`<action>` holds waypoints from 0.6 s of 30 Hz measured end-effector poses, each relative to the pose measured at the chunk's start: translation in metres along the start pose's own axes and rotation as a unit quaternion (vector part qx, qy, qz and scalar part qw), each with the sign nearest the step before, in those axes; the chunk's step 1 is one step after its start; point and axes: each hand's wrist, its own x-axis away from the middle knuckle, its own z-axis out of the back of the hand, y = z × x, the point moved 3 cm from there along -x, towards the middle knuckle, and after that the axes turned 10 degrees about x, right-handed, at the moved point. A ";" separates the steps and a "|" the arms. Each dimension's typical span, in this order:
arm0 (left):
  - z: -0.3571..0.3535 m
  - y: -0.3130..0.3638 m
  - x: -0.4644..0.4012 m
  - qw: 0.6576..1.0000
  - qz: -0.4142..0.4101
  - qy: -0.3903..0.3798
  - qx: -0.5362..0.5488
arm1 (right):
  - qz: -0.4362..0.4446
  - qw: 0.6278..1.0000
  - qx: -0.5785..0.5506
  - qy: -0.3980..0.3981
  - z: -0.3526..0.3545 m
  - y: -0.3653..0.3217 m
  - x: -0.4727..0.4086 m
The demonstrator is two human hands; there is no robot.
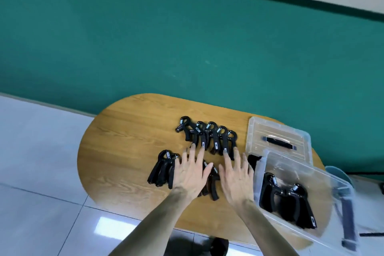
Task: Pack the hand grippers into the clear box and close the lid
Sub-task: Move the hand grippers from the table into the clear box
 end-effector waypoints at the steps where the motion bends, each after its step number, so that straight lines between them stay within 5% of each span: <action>1: 0.004 -0.014 0.002 1.000 0.007 -0.003 0.001 | 0.002 1.000 0.002 -0.003 0.002 -0.010 -0.002; 18: -0.082 -0.162 -0.021 0.990 0.089 -0.088 0.059 | 0.103 0.991 0.040 -0.077 -0.087 -0.124 -0.087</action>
